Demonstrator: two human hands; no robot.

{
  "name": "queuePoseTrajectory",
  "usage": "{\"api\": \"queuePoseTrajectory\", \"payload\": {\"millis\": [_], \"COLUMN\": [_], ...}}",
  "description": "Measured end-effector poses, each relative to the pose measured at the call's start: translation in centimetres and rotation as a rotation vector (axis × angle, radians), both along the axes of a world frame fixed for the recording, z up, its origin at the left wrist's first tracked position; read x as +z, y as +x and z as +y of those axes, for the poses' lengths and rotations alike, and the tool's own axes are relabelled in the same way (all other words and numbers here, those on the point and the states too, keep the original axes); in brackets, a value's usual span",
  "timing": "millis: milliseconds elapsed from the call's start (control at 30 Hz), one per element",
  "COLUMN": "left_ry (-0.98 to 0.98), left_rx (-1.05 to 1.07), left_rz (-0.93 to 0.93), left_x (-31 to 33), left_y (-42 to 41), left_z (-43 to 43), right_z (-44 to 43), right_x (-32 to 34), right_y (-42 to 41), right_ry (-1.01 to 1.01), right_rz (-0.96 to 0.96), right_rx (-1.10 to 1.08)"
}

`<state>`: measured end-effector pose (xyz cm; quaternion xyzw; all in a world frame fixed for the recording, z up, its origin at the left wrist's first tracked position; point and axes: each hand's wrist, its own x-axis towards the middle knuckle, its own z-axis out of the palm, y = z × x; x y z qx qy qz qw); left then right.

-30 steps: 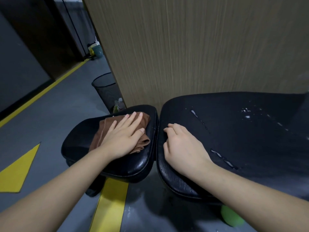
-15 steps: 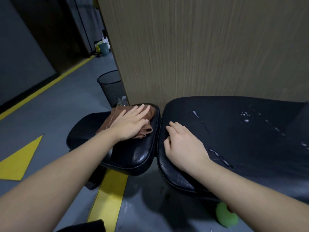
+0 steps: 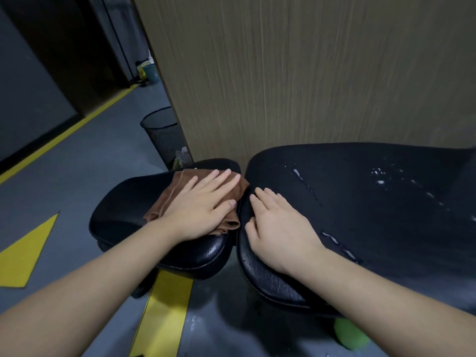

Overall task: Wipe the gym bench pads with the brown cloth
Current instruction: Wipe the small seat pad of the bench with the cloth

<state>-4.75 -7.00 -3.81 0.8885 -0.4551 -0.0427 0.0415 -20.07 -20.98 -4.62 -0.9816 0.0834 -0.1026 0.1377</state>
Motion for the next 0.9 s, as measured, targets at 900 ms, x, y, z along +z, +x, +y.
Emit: {"api": "queuePoseTrajectory", "payload": {"millis": [900], "left_ry": [0.003], "left_rx": [0.071], "left_rz": [0.002], "left_x": [0.3], "left_y": [-3.7], "left_z": [3.1], "right_z": [0.3], "right_x": [0.2], "right_y": [-0.9], "right_ry": [-0.016], "right_rz": [0.034], "right_rx": [0.01]}}
